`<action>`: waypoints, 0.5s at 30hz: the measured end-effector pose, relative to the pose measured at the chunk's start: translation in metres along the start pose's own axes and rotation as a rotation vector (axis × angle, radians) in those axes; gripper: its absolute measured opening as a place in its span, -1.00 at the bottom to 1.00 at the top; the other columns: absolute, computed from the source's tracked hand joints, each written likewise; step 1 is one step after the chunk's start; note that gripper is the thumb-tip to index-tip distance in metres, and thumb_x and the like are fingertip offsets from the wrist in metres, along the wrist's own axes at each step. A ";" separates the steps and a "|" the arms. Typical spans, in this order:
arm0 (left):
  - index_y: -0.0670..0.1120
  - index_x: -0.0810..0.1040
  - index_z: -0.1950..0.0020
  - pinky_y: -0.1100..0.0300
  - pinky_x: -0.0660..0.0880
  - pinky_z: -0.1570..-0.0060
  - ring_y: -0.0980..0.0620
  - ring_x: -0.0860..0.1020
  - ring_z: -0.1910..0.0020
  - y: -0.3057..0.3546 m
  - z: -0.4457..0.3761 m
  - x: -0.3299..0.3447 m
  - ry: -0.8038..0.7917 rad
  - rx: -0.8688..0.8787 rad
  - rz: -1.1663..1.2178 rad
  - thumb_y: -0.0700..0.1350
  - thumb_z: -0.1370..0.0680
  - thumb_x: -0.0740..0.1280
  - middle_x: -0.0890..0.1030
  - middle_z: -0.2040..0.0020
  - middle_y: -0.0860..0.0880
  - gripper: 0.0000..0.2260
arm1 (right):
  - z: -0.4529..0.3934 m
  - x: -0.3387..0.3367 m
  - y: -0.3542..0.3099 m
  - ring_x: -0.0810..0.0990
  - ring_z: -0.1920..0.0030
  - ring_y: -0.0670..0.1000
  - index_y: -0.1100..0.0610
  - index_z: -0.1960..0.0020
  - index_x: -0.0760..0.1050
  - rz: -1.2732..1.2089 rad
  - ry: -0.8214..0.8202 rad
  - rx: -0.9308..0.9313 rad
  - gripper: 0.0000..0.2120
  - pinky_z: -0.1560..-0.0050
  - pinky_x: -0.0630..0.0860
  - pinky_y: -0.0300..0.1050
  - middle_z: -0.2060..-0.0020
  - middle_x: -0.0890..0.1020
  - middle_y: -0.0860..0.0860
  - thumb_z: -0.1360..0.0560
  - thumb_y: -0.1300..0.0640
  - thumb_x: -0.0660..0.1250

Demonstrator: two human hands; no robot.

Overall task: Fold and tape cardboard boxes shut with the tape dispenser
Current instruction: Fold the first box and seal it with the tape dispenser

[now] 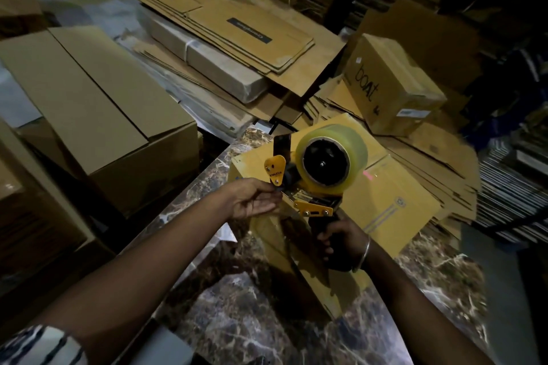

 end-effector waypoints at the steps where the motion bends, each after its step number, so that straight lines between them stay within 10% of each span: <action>1: -0.26 0.54 0.13 0.24 0.59 0.42 0.07 0.65 0.46 0.002 -0.002 -0.003 0.000 -0.001 -0.009 -0.25 -0.66 0.22 0.67 0.39 -0.11 -0.79 | -0.001 0.000 0.000 0.27 0.58 -0.02 0.08 0.38 0.55 0.000 0.006 0.006 -0.89 0.47 0.26 -0.24 0.52 0.29 0.06 -0.10 0.19 0.41; 15: -0.25 0.54 0.33 0.32 0.46 0.58 0.14 0.51 0.61 0.052 -0.019 -0.030 0.195 0.211 -0.698 -0.33 -0.62 0.25 0.55 0.56 -0.09 -0.69 | -0.019 0.015 0.016 0.28 0.50 0.02 0.25 0.21 0.46 0.096 0.094 -0.056 -0.86 0.49 0.21 -0.21 0.39 0.36 0.12 -0.23 0.36 0.28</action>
Point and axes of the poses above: each hand's wrist, its own z-axis away from the middle knuckle, its own x-axis out of the palm, y = z × x, the point moved 3 cm from there along -z, towards the middle knuckle
